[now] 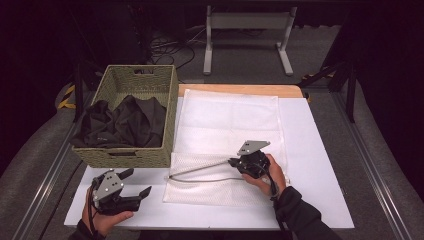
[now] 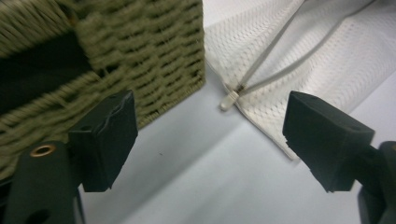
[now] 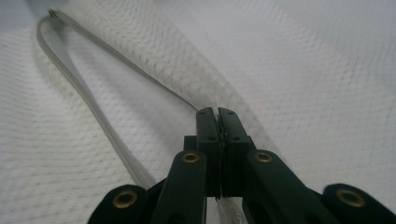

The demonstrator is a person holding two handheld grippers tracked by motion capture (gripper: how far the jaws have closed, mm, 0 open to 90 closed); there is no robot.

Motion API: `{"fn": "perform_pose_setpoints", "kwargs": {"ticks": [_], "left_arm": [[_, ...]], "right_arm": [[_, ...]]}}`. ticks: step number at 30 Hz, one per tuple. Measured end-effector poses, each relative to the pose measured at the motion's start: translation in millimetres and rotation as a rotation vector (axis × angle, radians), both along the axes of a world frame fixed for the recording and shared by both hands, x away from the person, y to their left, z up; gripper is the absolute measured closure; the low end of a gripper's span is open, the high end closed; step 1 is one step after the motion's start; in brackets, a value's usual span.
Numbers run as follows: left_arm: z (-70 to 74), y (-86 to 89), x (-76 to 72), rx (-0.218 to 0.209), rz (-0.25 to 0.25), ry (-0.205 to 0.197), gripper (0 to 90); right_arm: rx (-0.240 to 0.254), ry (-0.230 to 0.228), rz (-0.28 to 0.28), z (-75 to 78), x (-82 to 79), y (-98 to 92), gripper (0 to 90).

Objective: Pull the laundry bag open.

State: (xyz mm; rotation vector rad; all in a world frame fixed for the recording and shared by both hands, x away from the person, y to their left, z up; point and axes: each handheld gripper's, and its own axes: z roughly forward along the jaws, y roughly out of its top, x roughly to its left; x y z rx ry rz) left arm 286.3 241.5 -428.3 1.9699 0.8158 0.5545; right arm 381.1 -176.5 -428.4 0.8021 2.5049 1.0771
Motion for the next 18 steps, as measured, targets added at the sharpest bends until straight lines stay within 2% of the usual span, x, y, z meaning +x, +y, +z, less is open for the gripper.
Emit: {"fn": "perform_pose_setpoints", "kwargs": {"ticks": [4,6,8,9,11,12,15,16,17,18], "left_arm": [[15.6,8.8,4.4,-0.023,0.023,-0.019,13.4],[28.3,13.8,8.8,-0.028,0.039,-0.038,12.3],[42.1,17.4,17.1,-0.013,0.041,-0.056,11.3],[42.1,17.4,17.1,-0.013,0.041,-0.056,10.3],[57.1,19.6,31.9,0.011,0.041,-0.072,10.1],[63.8,19.5,41.7,0.020,0.020,-0.074,8.9],[75.5,17.8,74.6,0.067,0.022,-0.057,7.2],[77.9,16.2,85.9,0.105,0.038,-0.045,7.0],[77.9,16.2,85.9,0.105,0.038,-0.045,5.5],[80.8,14.2,110.1,0.143,0.058,-0.009,4.9]], "right_arm": [[0.051,-0.039,0.002,20.4,-5.6,-5.7,88.9],[0.066,-0.066,-0.001,29.4,-8.3,-7.0,89.1],[0.074,-0.081,0.002,35.4,-9.1,-6.6,89.1],[0.074,-0.081,0.002,35.4,-9.1,-6.6,89.1],[0.083,-0.099,0.001,41.2,-8.4,-5.1,89.1],[0.089,-0.102,0.001,43.6,-7.3,-4.3,89.1],[0.098,-0.110,0.005,46.8,-4.3,0.9,89.0],[0.096,-0.107,0.009,45.8,-3.8,2.8,89.0],[0.092,-0.102,0.012,44.2,-3.4,4.5,89.0],[0.088,-0.097,0.015,42.0,-2.8,5.8,88.9]]}}
